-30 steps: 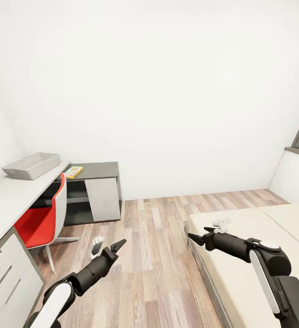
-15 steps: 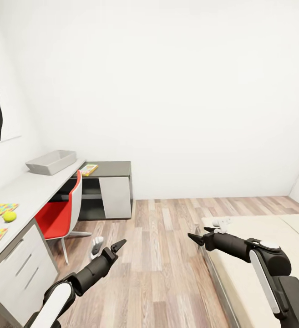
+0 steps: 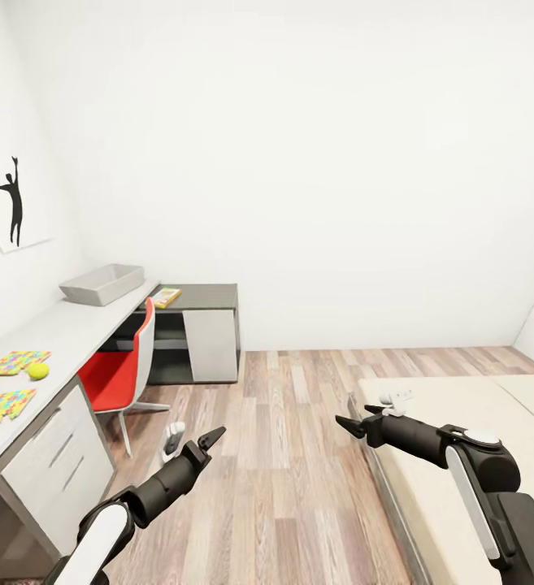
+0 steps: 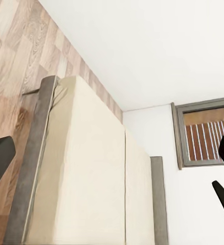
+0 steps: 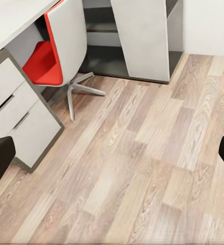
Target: Put all the toys in the child's room - the three board games (two on the bed and one on the table), the two jigsaw puzzles on the table, and the tennis ball on the table - inside the toy box on the table in the child's room.
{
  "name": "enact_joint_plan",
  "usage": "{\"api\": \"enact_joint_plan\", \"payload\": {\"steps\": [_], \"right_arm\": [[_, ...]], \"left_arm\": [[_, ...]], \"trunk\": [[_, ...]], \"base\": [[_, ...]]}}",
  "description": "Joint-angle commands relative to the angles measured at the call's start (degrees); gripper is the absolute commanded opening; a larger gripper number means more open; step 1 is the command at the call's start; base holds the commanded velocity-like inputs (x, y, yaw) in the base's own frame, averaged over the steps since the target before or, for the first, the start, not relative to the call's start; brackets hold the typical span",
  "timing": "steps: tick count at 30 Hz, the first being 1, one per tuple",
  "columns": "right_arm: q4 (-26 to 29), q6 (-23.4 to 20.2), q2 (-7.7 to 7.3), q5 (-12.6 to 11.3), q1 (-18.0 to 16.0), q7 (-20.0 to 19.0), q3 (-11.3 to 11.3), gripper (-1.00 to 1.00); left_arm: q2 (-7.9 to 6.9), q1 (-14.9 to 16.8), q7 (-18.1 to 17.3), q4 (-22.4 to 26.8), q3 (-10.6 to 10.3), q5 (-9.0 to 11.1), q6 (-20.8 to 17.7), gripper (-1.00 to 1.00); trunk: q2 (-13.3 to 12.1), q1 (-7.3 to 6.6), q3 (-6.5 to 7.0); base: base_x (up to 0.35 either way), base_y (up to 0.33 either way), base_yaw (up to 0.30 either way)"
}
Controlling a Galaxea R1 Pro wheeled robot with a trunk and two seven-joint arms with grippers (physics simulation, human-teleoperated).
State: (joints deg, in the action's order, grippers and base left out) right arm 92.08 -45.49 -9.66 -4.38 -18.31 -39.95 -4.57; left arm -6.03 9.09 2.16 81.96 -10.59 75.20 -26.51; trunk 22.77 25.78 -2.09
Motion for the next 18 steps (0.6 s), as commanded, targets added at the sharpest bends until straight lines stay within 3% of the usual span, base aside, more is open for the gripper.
{"api": "enact_joint_plan", "payload": {"steps": [1, 11, 18], "right_arm": [[0.04, -0.48, 0.0, -0.45, -0.06, 0.05, -0.06, 1.0], [0.03, -0.48, 0.0, -0.45, -0.06, 0.05, -0.08, 1.0], [0.03, -0.48, 0.0, -0.45, -0.06, 0.05, -0.09, 1.0]], "left_arm": [[-0.04, 0.05, 0.22, 0.04, -0.05, 0.47, -0.11, 1.0], [-0.04, 0.05, 0.25, 0.04, -0.05, 0.54, -0.12, 1.0], [-0.04, 0.05, 0.27, 0.04, -0.05, 0.55, -0.12, 1.0]], "trunk": [[0.14, 0.01, -0.14], [0.14, 0.01, -0.14], [0.14, 0.01, -0.14]], "base": [[-0.306, 0.0, 0.004], [-0.308, 0.0, 0.002], [-0.144, 0.0, 0.0]]}}
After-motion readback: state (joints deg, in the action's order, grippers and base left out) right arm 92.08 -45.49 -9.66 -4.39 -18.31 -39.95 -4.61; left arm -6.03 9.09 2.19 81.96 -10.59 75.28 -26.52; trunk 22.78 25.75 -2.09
